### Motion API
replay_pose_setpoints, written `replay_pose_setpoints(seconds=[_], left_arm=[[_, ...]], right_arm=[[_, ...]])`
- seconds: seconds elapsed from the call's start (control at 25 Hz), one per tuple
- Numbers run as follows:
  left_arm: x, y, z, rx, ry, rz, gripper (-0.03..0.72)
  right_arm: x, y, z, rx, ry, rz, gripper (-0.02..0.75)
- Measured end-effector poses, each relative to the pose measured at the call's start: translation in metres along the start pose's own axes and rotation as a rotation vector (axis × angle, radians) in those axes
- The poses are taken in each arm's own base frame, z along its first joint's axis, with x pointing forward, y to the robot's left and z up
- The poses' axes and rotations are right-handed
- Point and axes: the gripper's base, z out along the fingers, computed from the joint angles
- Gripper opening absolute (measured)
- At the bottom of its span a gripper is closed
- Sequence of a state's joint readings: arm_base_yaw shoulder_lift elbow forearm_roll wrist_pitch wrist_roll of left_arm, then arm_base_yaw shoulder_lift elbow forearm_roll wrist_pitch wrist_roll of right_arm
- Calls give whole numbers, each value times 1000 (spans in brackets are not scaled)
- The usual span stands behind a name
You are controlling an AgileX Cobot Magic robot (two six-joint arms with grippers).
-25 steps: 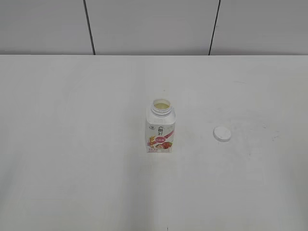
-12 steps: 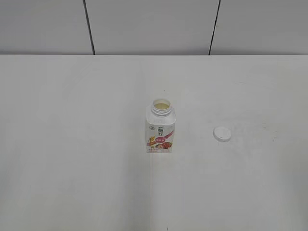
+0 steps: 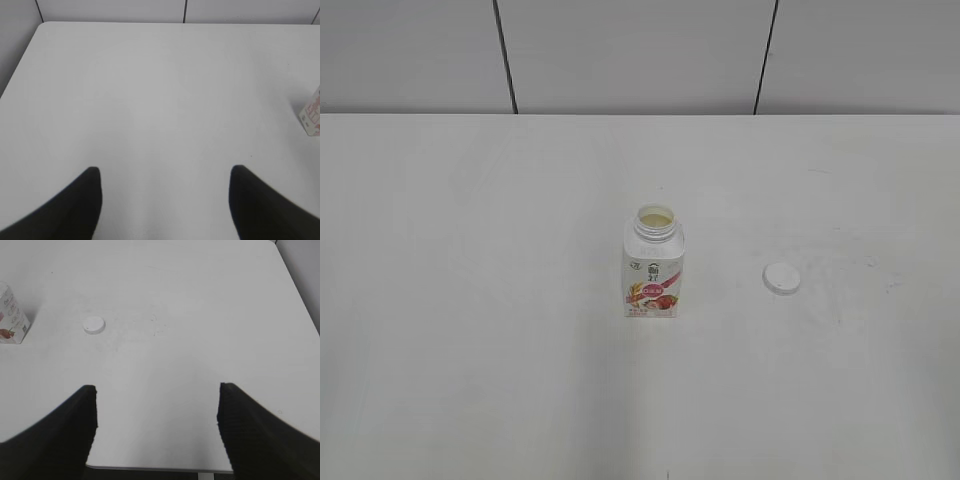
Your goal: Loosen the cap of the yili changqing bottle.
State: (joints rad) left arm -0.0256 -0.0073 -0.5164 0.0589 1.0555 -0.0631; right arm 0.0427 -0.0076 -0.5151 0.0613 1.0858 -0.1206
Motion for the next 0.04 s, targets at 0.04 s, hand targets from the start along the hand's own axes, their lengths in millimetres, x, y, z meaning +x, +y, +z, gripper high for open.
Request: replay_pose_setpoints(seconds=[0.04], left_arm=[[0, 0, 0, 0, 0, 0, 485]], right_arm=[[0, 0, 0, 0, 0, 0, 588]])
